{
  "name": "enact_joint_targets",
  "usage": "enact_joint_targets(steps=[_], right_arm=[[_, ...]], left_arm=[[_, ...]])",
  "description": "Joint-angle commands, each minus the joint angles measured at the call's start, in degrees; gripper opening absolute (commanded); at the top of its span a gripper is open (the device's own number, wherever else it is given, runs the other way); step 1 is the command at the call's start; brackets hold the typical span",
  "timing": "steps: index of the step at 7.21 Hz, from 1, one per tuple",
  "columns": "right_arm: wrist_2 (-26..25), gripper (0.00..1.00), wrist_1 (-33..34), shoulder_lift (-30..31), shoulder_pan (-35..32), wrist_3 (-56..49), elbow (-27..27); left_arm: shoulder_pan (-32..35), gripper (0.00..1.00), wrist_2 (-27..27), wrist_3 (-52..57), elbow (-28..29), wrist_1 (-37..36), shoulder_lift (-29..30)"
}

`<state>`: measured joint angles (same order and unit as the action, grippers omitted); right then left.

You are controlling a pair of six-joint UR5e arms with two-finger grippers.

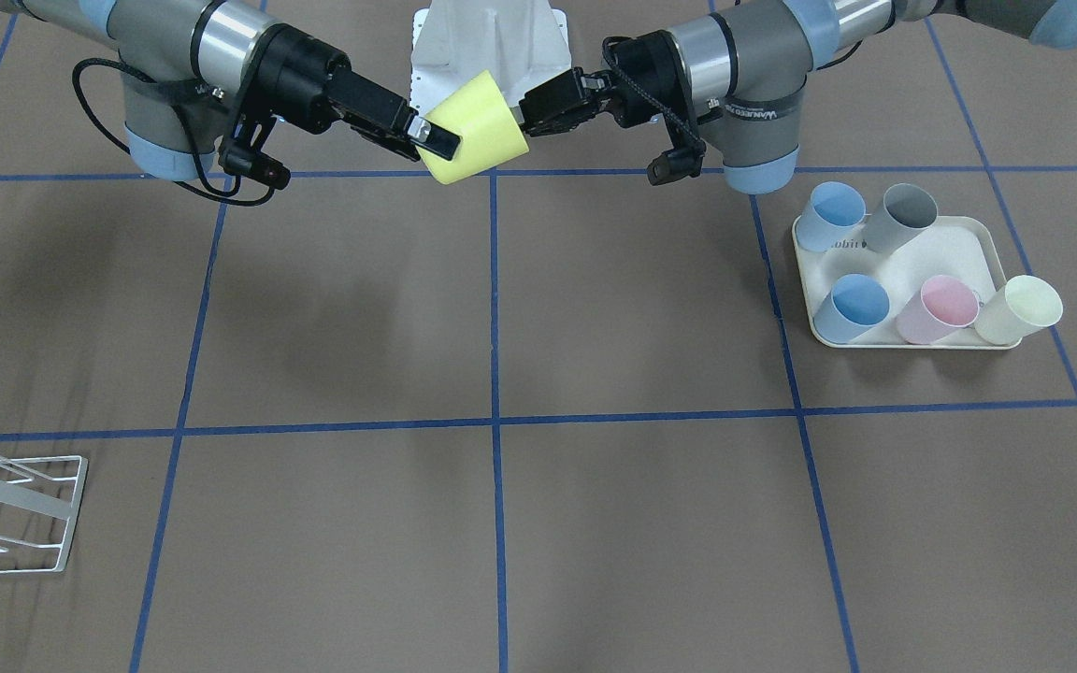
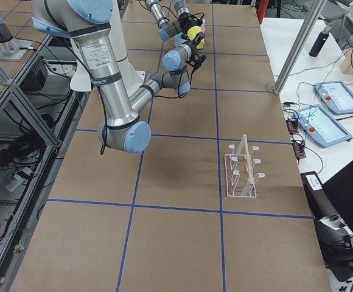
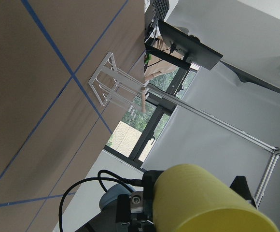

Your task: Transfer IKEA cup to right arm and place on rack

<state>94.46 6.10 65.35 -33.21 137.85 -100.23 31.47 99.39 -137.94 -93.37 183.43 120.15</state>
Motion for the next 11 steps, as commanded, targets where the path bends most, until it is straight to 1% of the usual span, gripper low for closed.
enact_joint_targets(steps=[1, 2, 3, 4, 5, 6, 7, 8, 9, 10, 11], right_arm=[[0.02, 0.13, -1.7, 0.57, 0.25, -0.12, -0.05], [0.02, 0.07, -1.7, 0.49, 0.16, -0.21, -0.14], [-0.59, 0.06, -1.7, 0.66, 0.07, -0.56, -0.14], [-2.42, 0.06, -1.7, 1.18, -0.54, -1.69, -0.23], [-2.52, 0.08, -1.7, 3.28, -2.2, -5.62, -0.31], [-1.92, 0.08, -1.61, 6.43, -4.39, -10.27, -0.32], [-1.56, 0.08, -1.09, 8.9, -6.24, -17.71, -0.14], [-0.6, 0.07, 0.39, 10.05, -8.08, -25.09, 0.64], [2.71, 0.07, 3.37, 10.67, -10.28, -30.82, 0.74], [5.71, 0.07, 7.57, 10.68, -12.82, -35.84, 0.74], [7.91, 0.07, 11.62, 11.55, -15.02, -42.24, 0.74]], left_arm=[[0.08, 0.99, -0.95, 0.04, 0.03, -0.35, 0.17], [0.43, 0.99, -0.95, 0.21, -0.05, -0.18, 0.08], [1.13, 0.99, -0.86, 0.73, -0.49, -0.09, -0.53], [3.23, 0.98, -0.51, 1.17, -1.28, 0.08, -3.14], [6.21, 0.98, -0.08, 2.4, -2.33, 0.0, -6.13], [9.28, 0.97, -0.07, 7.8, -1.21, -1.05, -6.42], [12.36, 0.97, 2.19, 14.73, 1.24, -3.23, -6.77], [19.96, 0.97, 13.53, 24.02, 3.18, -10.39, -7.73], [26.91, 0.97, 23.47, 37.08, 4.16, -18.81, -7.91], [32.2, 0.97, 27.31, 50.0, 4.25, -25.95, -9.83], [36.43, 0.93, 28.39, 67.45, 4.51, -31.59, -13.94]])
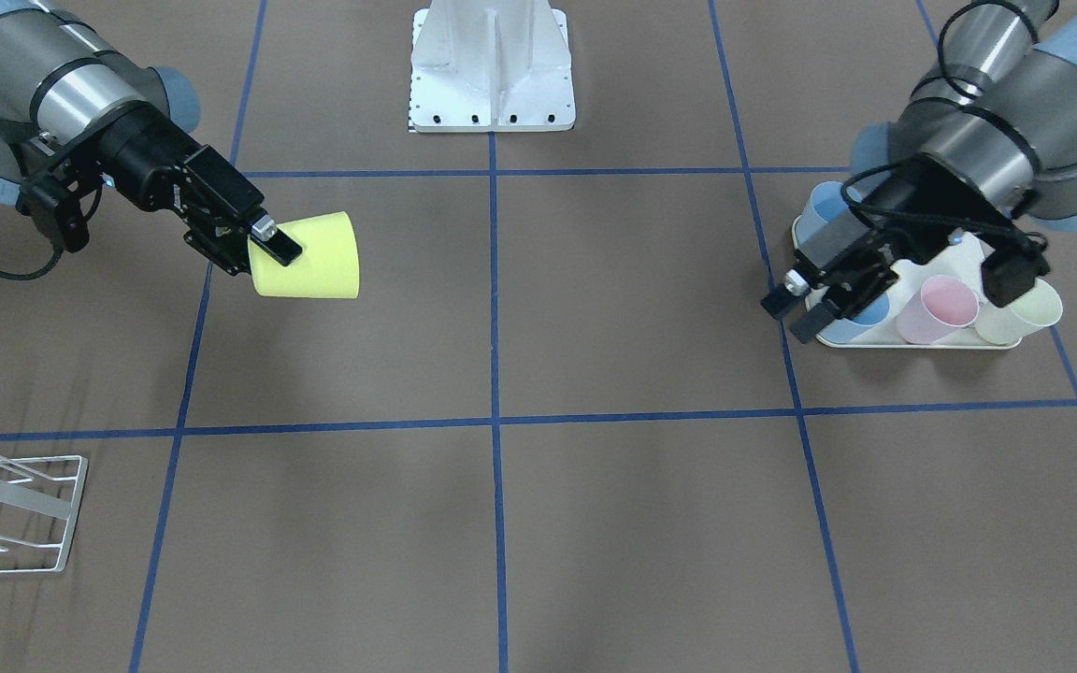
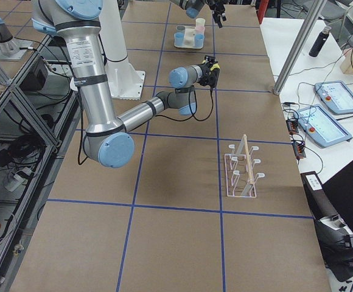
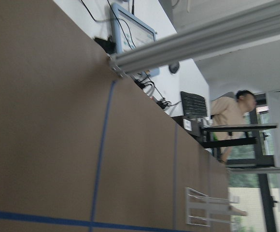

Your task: Transfer IKEA cup to right arm and place on rack

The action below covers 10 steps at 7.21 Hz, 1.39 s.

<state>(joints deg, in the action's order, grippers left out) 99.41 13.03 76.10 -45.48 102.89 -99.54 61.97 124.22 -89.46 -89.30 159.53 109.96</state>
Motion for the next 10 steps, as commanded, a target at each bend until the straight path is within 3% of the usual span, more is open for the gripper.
enact_joint_targets(steps=[1, 3, 4, 10], right_arm=[[3.5, 0.08, 6.99, 2.02, -4.08, -14.92, 0.05], [5.78, 0.08, 8.33, 4.22, -5.32, -19.12, -0.04], [5.71, 0.08, 8.33, 4.58, -5.32, -19.13, -0.04], [5.79, 0.13, 7.98, 4.76, -5.15, -19.13, -0.22]], left_arm=[[7.19, 0.92, 3.4, 36.55, 0.27, -12.88, -8.49], [12.54, 0.9, 2.7, 62.16, 0.79, -21.16, -16.83], [14.56, 0.9, 3.04, 68.83, 2.27, -23.98, -19.58], [12.05, 0.9, 7.0, 68.8, 6.31, -32.27, -22.6]])
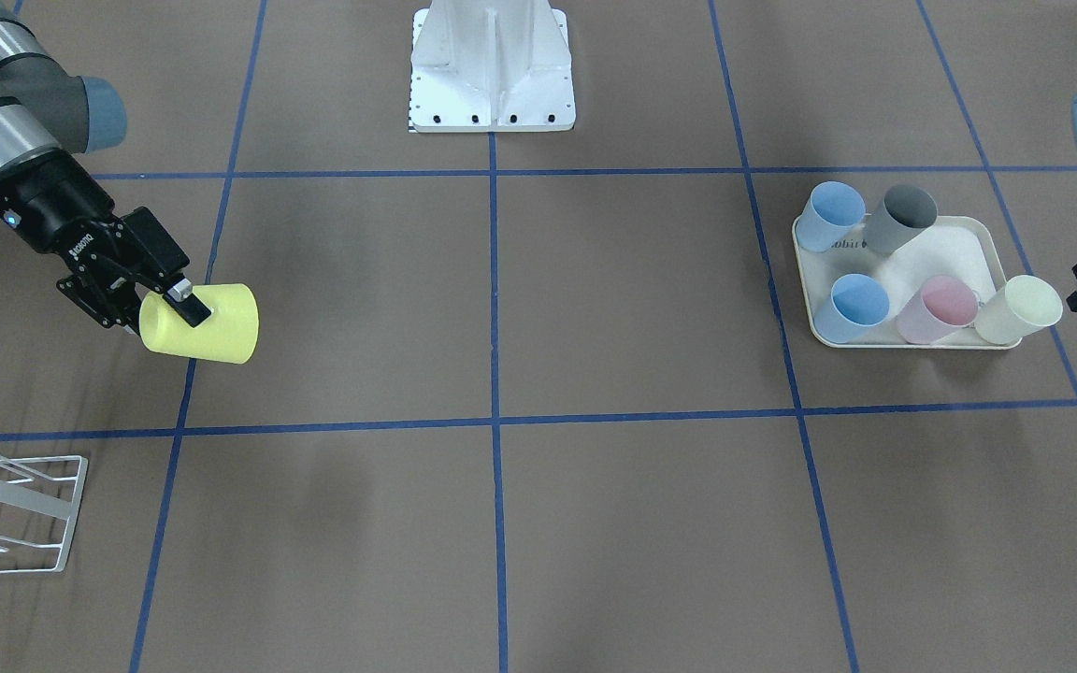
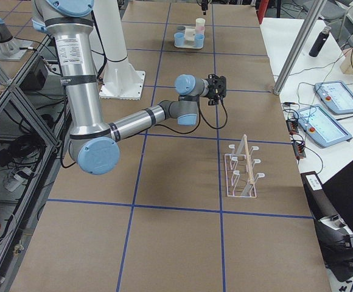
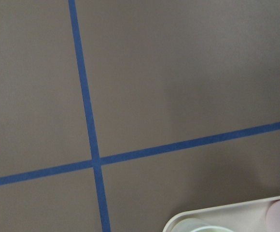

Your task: Transfer IKEA cup to right arm and place on rack

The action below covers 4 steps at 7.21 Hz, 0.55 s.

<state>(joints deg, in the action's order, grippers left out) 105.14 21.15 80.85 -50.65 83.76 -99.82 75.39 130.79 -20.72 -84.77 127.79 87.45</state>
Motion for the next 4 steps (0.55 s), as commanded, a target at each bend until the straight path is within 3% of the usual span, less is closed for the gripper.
enact_joint_targets(steps=[1, 4], right_arm=[[0.06, 0.13, -0.23, 0.01, 0.03, 0.0, 0.15], [-0.02, 0.13, -0.32, 0.1, 0.03, 0.0, 0.24]], left_arm=[[-3.12, 0.9, 0.51, -0.02, 1.89, -0.61, -0.08], [-3.93, 0.83, 1.92, -0.02, 1.98, -0.61, 0.01]])
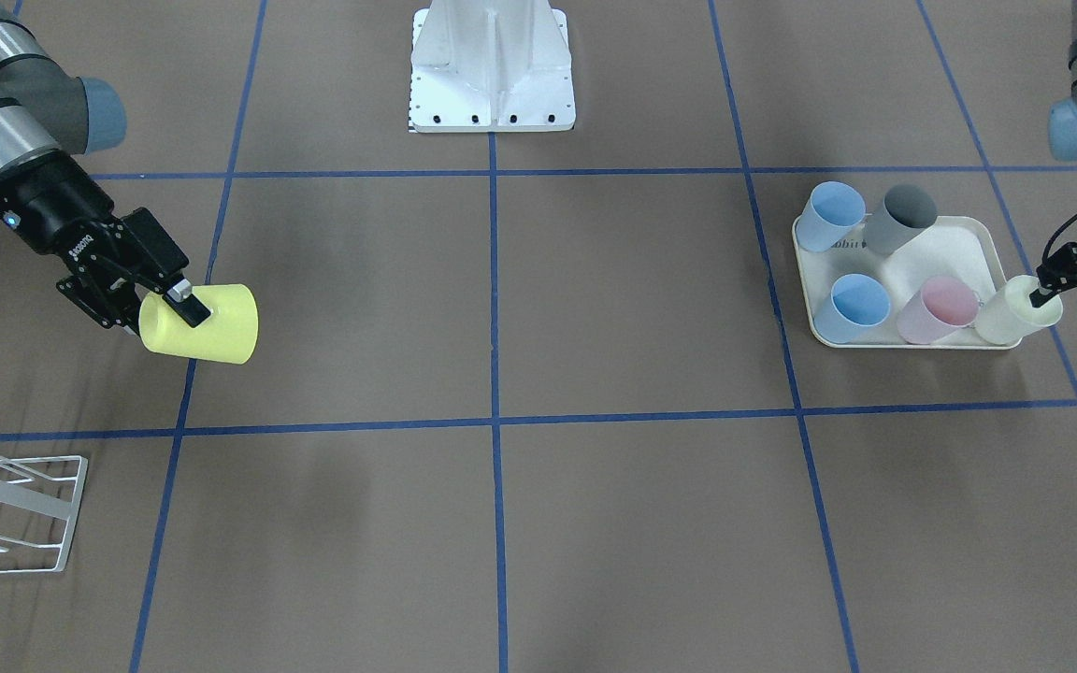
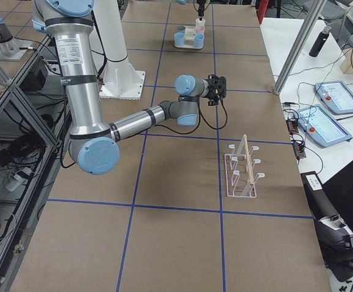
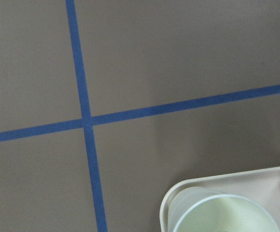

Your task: Transfer IKEA cup to right arm and place on rack

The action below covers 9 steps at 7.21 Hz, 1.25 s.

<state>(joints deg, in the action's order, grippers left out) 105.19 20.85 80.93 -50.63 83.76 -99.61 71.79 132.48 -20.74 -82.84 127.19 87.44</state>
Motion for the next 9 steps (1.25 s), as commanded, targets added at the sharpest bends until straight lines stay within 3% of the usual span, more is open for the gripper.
enact_joint_targets(steps=[1, 3, 4, 7, 8, 9], right_arm=[[0.1, 0.14, -0.11, 0.71, -0.09, 0.0, -0.15], [0.1, 0.14, 0.59, 0.81, -3.23, -0.87, -0.15], [1.58, 0.14, 1.64, 0.81, -7.17, -6.19, 0.29], [7.91, 0.14, 15.59, -0.25, -17.73, -23.86, 0.29], [11.67, 0.14, 16.41, 1.06, -19.32, -24.78, 0.38], [11.27, 0.14, 16.5, 3.5, -19.42, -27.31, 0.46]], left_arm=[[-0.34, 0.74, 0.23, 0.0, 0.22, -0.1, 0.01], [-0.86, 0.28, 1.1, 0.0, 1.0, -0.01, 0.01], [-1.38, 0.0, 1.28, -0.09, 1.1, -0.1, 0.01], [-1.22, 0.0, 6.46, -2.02, 0.14, -0.01, 0.72], [-0.69, 0.0, 6.47, -2.89, -1.0, -0.01, 0.8], [0.88, 0.0, 6.47, -3.95, -2.4, -0.18, 0.89]])
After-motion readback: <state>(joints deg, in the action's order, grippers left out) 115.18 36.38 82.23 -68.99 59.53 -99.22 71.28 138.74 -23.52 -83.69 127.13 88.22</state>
